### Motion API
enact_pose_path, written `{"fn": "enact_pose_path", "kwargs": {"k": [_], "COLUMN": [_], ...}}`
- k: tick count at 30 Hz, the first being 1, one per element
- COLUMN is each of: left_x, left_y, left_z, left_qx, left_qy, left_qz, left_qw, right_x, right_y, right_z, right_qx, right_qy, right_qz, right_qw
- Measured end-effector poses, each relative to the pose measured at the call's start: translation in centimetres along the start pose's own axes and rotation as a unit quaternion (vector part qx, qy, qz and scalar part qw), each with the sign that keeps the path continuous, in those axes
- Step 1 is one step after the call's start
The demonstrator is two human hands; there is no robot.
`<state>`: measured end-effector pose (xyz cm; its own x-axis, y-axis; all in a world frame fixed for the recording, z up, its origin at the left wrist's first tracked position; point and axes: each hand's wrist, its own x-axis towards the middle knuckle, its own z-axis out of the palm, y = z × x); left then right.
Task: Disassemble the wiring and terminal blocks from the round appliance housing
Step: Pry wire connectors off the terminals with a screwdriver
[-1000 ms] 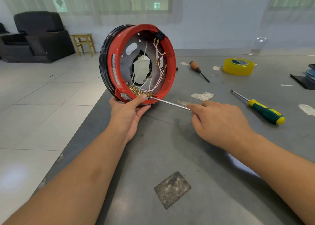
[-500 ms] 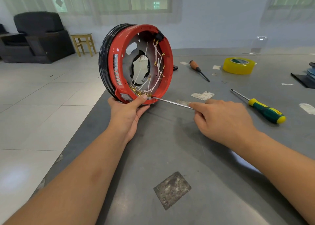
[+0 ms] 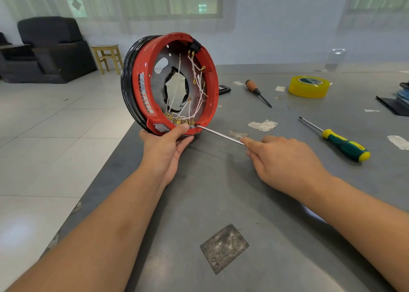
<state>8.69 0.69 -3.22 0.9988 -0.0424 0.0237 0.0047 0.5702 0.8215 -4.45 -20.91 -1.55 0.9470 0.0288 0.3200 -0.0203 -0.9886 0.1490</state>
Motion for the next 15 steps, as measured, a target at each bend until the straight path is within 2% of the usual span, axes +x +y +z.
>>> {"fn": "enact_pose_path", "kwargs": {"k": [15], "left_x": [-0.2], "left_y": [0.6], "left_z": [0.5], "left_qx": [-0.087], "left_qy": [0.031], "left_qz": [-0.027], "left_qw": [0.995], "right_x": [-0.5], "right_y": [-1.9], "right_z": [-0.2], "right_qx": [0.047], "right_qy": [-0.022], "right_qz": [-0.031], "right_qw": [0.998]}}
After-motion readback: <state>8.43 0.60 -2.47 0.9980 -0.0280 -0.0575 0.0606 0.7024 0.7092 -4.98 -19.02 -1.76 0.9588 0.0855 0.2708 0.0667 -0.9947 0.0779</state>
